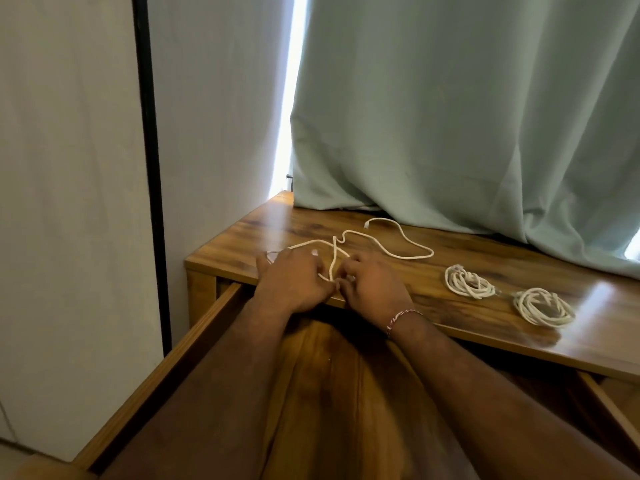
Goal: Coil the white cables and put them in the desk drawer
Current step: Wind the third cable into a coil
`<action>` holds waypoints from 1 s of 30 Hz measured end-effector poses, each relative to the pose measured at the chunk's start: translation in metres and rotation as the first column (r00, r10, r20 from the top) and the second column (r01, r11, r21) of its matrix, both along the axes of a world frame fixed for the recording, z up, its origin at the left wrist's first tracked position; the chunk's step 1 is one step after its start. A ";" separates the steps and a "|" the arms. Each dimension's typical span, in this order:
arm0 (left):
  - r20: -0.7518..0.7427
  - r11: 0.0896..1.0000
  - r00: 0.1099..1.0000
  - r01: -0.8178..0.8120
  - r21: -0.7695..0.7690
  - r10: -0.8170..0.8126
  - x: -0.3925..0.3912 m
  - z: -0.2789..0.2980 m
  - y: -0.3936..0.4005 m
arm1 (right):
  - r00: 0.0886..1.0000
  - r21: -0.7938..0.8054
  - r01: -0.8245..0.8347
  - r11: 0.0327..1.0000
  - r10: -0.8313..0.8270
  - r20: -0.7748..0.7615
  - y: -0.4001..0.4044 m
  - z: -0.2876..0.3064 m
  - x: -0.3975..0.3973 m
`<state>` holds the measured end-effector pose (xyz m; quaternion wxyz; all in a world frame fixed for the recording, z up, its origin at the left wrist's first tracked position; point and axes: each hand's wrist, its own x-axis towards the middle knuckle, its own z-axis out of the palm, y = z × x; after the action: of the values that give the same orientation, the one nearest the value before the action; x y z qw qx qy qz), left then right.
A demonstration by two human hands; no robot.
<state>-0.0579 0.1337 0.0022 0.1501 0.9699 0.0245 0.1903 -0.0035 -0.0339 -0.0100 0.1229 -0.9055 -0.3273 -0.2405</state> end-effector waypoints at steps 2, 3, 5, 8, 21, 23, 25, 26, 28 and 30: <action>-0.066 0.996 0.994 0.094 0.010 -0.093 0.001 -0.002 -0.003 | 0.998 -0.094 0.062 0.994 -0.062 0.005 -0.009 0.006 -0.007; -0.079 0.994 0.991 0.111 0.003 -0.110 0.002 -0.003 -0.004 | 0.995 -0.164 0.098 0.982 -0.102 -0.017 -0.015 0.010 -0.010; -0.064 0.994 0.992 0.106 -0.007 -0.106 0.003 -0.005 -0.004 | 0.985 -0.268 0.138 0.953 -0.162 -0.066 -0.028 0.019 -0.015; 0.030 0.997 0.999 0.014 -0.070 -0.012 0.001 -0.007 -0.009 | 0.968 -0.251 0.200 0.947 -0.231 -0.099 -0.055 0.027 -0.026; 0.432 0.868 0.798 0.492 -0.065 -0.420 -0.020 0.008 -0.078 | 0.996 0.563 -0.047 0.825 0.083 -0.038 -0.083 0.017 -0.075; 0.382 0.849 0.795 0.526 -0.049 -0.471 -0.019 -0.001 -0.092 | 0.968 0.695 -0.067 0.716 0.215 -0.128 -0.086 0.022 -0.076; 0.430 0.813 0.760 0.575 -0.093 -0.488 -0.014 -0.004 -0.092 | 0.903 0.780 -0.025 0.625 0.349 -0.251 -0.090 0.022 -0.077; 0.450 0.794 0.750 0.593 -0.134 -0.485 -0.013 -0.003 -0.089 | 0.891 0.776 0.009 0.630 0.347 -0.292 -0.093 0.021 -0.077; 0.459 0.763 0.765 0.598 -0.245 -0.452 -0.011 0.002 -0.078 | 0.910 0.742 0.098 0.663 0.242 -0.337 -0.096 0.027 -0.079; 0.469 0.778 0.804 0.541 -0.320 -0.366 -0.010 0.003 -0.070 | 0.891 0.726 0.185 0.662 0.200 -0.409 -0.095 0.031 -0.082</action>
<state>-0.0675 0.0637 0.0048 0.4081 0.8302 -0.2021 0.3215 -0.0851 -0.1292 0.0215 0.5580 -0.8022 -0.1647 -0.1341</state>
